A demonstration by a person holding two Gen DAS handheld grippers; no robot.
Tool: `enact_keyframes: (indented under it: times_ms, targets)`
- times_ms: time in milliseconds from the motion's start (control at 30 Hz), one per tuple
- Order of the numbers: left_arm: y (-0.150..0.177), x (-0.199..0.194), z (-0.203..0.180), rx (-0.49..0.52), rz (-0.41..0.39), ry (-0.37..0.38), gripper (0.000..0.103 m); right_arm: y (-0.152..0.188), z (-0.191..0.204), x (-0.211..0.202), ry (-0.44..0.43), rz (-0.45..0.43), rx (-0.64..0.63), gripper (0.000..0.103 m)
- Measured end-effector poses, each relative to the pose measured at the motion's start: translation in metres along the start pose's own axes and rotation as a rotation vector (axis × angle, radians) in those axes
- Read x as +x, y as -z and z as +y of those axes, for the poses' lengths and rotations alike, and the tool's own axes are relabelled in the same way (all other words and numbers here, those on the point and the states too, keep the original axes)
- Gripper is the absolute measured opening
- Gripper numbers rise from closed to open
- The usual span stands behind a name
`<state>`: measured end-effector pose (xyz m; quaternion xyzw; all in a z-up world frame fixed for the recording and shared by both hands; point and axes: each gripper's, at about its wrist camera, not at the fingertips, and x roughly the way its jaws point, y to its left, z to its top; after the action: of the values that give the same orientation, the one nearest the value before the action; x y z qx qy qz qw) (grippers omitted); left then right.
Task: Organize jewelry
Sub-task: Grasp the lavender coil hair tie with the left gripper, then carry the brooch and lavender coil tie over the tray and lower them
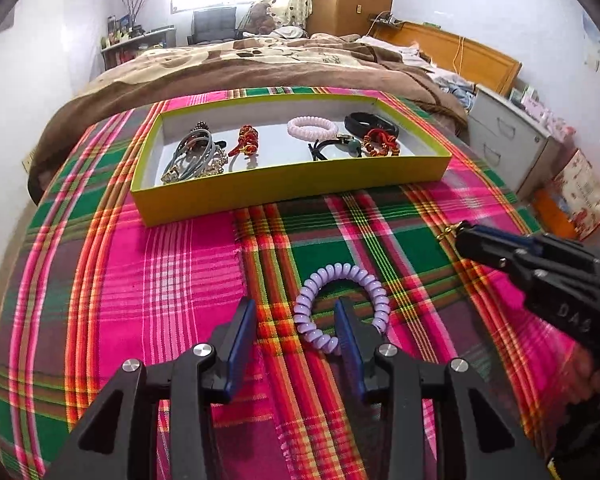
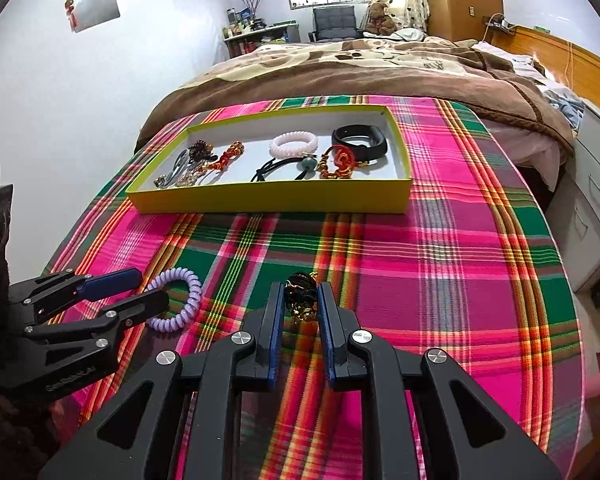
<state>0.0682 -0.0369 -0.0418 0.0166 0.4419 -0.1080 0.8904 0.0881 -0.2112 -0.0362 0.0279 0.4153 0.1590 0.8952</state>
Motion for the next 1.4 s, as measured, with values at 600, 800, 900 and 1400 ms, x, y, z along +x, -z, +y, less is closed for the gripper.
enact_keyframes:
  times_ms: [600, 800, 900, 1400]
  targets:
    - [-0.002, -0.008, 0.008, -0.043, -0.045, 0.002, 0.01, 0.0, -0.005, -0.005, 0.0, -0.026, 0.011, 0.017]
    - [-0.012, -0.017, 0.013, -0.083, -0.086, 0.026, 0.01, -0.003, -0.003, -0.008, 0.003, -0.041, 0.008, 0.017]
    - [-0.018, -0.022, 0.016, -0.094, -0.106, 0.025, 0.01, -0.004, -0.003, -0.009, 0.001, -0.045, 0.008, 0.017]
    - [-0.073, -0.019, 0.044, -0.145, -0.165, 0.005, 0.01, -0.054, -0.003, -0.006, 0.001, -0.106, -0.012, 0.017]
